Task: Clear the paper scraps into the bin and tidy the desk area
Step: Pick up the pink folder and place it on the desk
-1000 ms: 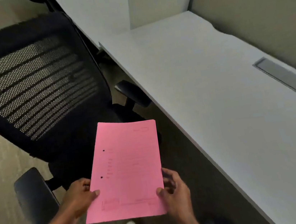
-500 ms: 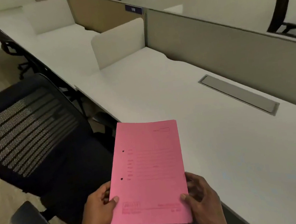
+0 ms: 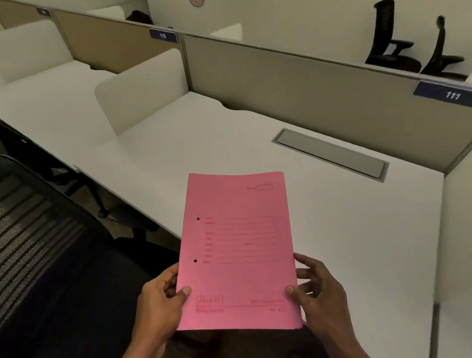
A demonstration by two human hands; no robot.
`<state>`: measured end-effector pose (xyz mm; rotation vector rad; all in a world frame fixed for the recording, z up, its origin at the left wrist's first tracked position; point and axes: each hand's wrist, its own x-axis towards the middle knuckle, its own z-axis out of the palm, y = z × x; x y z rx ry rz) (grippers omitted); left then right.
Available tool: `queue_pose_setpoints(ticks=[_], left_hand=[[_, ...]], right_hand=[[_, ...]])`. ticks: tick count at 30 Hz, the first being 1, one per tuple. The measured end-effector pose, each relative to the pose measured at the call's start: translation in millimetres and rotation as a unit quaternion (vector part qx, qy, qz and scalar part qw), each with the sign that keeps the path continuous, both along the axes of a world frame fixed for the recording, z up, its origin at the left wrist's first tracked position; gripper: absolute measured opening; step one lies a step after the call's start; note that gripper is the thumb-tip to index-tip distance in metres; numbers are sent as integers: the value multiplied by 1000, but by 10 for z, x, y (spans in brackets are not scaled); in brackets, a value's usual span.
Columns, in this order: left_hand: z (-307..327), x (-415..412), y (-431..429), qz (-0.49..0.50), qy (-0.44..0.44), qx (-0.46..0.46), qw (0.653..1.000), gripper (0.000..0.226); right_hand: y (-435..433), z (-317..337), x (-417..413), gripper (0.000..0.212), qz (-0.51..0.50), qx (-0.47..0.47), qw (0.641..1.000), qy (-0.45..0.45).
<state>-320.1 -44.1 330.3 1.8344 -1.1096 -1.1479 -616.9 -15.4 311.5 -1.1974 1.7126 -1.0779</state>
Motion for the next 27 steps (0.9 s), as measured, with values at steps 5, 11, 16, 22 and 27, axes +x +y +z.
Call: queue_pose_setpoints(ticks=[5,11,16,22,27], left_hand=[[-88,128,-496,-17,6,-6,1000,56],[-159,400,-1196,-38,35,-30,998,55],[-122,761,-1826,-78,9,-24,997,53],[-94,976,-2410,-114,-11,-33,993,53],[-139,900,-2811,-133,-13,-27,991,54]], right_hand=[[-398,-11,127,60,-25,-5,999,20],[-935,17,444,61,-54,-19,998,30],[-1381,67,857,59,-83,-9,996,27],[-1717,110,1120,62,-112,-6,994,3],[-2018,79,1061,69,-119,-7,993,1]])
